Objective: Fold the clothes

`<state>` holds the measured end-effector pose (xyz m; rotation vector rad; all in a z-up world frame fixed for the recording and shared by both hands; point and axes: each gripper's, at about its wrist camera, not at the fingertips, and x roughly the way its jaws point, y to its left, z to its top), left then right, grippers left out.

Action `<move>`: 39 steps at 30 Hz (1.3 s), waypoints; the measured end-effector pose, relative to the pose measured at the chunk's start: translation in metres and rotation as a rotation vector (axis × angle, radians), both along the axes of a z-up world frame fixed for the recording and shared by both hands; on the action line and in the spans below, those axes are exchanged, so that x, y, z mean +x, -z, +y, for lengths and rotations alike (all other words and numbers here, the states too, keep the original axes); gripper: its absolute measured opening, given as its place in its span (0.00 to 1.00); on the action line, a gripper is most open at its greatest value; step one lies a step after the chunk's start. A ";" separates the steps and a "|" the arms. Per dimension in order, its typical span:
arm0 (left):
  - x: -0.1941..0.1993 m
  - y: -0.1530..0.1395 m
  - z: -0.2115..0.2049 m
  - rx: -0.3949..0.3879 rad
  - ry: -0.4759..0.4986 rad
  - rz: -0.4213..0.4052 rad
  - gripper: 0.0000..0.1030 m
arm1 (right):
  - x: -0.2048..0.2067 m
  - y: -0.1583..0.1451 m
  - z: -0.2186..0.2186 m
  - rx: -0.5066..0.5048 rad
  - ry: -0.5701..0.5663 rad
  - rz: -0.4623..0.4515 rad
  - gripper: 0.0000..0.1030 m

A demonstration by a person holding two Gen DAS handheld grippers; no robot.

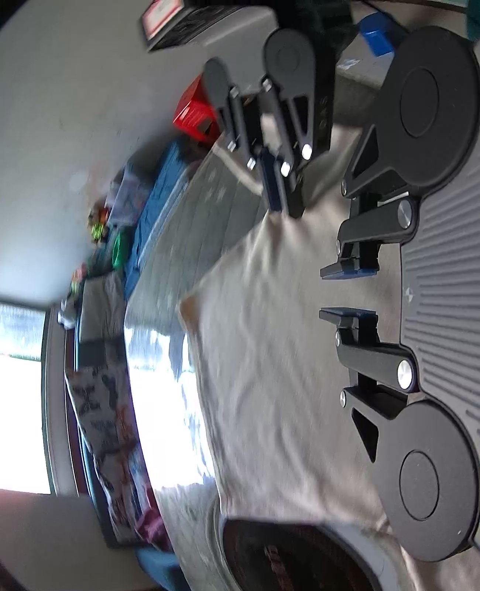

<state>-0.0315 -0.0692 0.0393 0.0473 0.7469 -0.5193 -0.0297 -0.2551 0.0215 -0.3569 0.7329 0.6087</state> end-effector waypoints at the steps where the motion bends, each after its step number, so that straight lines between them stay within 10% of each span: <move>1: -0.004 0.001 -0.005 0.007 0.017 -0.003 0.24 | -0.004 0.000 0.000 0.003 -0.006 -0.001 0.13; 14: -0.020 0.017 -0.032 0.089 0.106 -0.016 0.30 | -0.040 -0.002 -0.021 0.039 0.016 0.019 0.18; 28: -0.020 0.010 -0.057 0.067 0.176 -0.042 0.31 | -0.005 0.004 -0.162 0.097 0.634 -0.043 0.27; 39: -0.023 0.016 -0.066 0.075 0.190 -0.017 0.31 | 0.010 0.029 -0.196 0.222 0.815 -0.027 0.18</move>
